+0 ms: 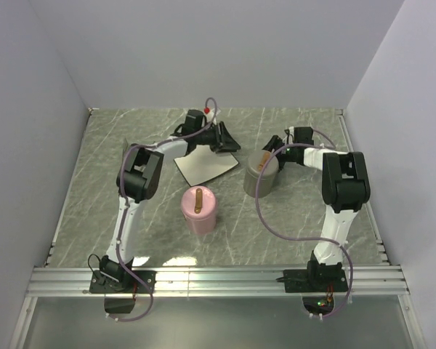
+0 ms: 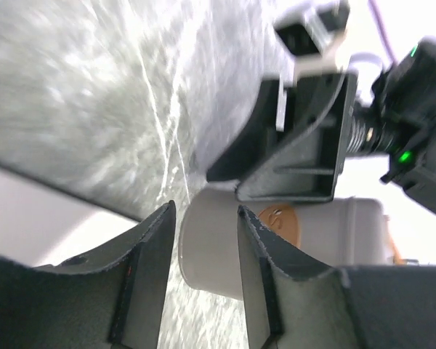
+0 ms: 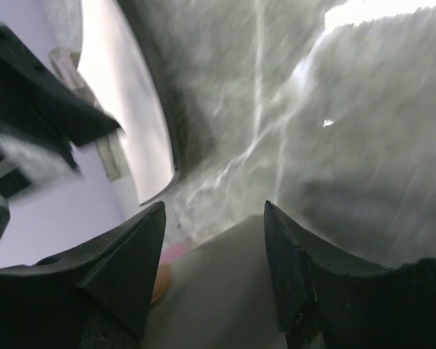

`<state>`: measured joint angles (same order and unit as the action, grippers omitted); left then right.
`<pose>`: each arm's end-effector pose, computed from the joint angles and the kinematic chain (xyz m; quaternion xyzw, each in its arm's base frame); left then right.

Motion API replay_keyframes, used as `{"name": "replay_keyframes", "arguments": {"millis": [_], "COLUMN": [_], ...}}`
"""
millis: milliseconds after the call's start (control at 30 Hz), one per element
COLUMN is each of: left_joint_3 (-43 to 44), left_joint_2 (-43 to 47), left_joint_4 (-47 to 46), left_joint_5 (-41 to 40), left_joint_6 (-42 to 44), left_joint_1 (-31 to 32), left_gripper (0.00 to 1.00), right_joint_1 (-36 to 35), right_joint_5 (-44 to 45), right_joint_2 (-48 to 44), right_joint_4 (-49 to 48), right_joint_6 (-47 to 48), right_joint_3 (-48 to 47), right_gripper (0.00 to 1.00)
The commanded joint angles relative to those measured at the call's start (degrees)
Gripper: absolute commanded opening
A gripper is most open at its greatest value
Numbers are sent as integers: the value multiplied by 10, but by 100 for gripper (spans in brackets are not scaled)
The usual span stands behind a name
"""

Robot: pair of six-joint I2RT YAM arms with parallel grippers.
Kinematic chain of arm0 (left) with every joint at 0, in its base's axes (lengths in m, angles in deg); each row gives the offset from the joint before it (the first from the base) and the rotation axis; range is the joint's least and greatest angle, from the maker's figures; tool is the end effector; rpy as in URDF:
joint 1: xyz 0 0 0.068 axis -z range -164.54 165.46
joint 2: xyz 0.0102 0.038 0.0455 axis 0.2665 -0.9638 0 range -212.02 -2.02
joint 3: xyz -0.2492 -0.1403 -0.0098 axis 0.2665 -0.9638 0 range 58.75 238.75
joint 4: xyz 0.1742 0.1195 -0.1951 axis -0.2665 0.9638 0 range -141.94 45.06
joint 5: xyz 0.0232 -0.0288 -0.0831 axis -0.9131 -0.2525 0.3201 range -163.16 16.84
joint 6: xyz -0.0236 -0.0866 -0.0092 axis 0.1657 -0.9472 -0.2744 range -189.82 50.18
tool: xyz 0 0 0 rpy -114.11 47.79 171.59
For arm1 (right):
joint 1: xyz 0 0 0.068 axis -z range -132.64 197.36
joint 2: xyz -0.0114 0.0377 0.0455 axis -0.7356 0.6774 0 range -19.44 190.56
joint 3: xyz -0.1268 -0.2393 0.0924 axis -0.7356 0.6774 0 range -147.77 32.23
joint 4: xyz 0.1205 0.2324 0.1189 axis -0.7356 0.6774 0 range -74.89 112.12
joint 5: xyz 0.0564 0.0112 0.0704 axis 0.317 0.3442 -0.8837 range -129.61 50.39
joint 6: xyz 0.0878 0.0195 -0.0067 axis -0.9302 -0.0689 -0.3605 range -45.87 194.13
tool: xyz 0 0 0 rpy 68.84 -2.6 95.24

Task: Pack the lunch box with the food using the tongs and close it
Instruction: Move the packing box to the center of the board.

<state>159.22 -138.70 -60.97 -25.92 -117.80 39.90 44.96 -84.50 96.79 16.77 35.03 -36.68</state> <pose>0.5145 -0.2990 0.1326 0.0449 0.8081 -0.5580 0.1832 0.4549 0.0760 0.1040 0.1456 0.8637 0.4492 0.1762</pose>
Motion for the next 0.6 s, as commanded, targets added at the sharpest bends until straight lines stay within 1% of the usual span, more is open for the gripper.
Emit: {"name": "replay_keyframes", "arguments": {"millis": [0,167,300,500,567], "left_joint_3": [-12,-11,-24,-42,-47], "left_joint_2": [82,127,154,183,192], "left_joint_4": [-59,-28,-10,9,8], "left_joint_5": [22,43,46,46,46], "left_joint_6": [-14,30,47,63,63], "left_joint_1": [-36,-43,-46,-54,-55], "left_gripper": [46,47,47,48,48], "right_joint_1": [-21,-51,-74,-82,-83], "right_joint_5": [-5,10,24,50,44], "right_joint_2": [-69,-107,-133,-149,-154], "right_joint_4": [-45,-50,-60,-34,-38], "right_joint_6": [-34,-44,-49,-40,-45], "right_joint_3": [26,71,111,117,123], "right_gripper": [64,65,65,65,65]}}
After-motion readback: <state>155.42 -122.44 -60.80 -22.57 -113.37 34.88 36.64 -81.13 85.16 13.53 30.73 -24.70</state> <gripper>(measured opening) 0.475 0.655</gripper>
